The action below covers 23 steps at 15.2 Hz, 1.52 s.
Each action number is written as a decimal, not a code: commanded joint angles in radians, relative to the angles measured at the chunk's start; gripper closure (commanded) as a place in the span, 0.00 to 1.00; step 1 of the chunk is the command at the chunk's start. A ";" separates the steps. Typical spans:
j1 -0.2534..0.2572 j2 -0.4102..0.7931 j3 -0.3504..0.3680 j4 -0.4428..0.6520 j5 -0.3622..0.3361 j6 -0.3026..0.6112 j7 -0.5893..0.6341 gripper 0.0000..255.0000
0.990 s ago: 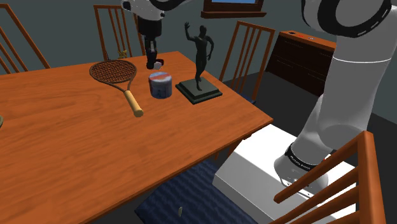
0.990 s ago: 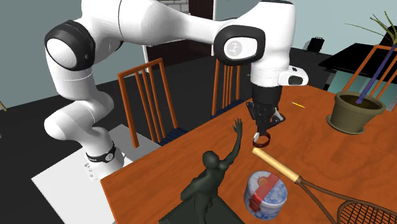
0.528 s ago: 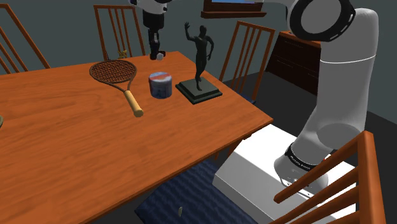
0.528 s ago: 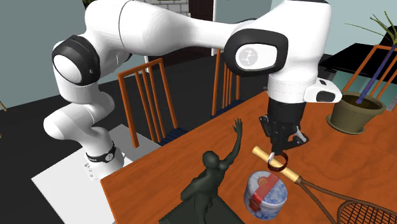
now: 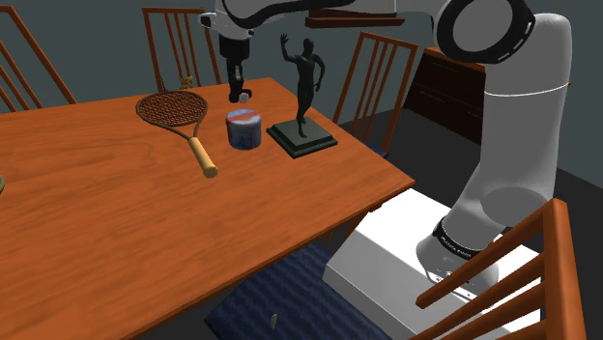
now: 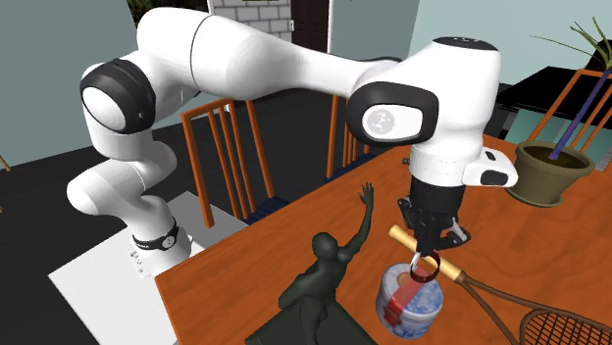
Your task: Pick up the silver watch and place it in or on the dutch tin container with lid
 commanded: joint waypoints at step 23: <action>-0.003 -0.013 0.000 -0.072 0.000 0.060 0.004 0.00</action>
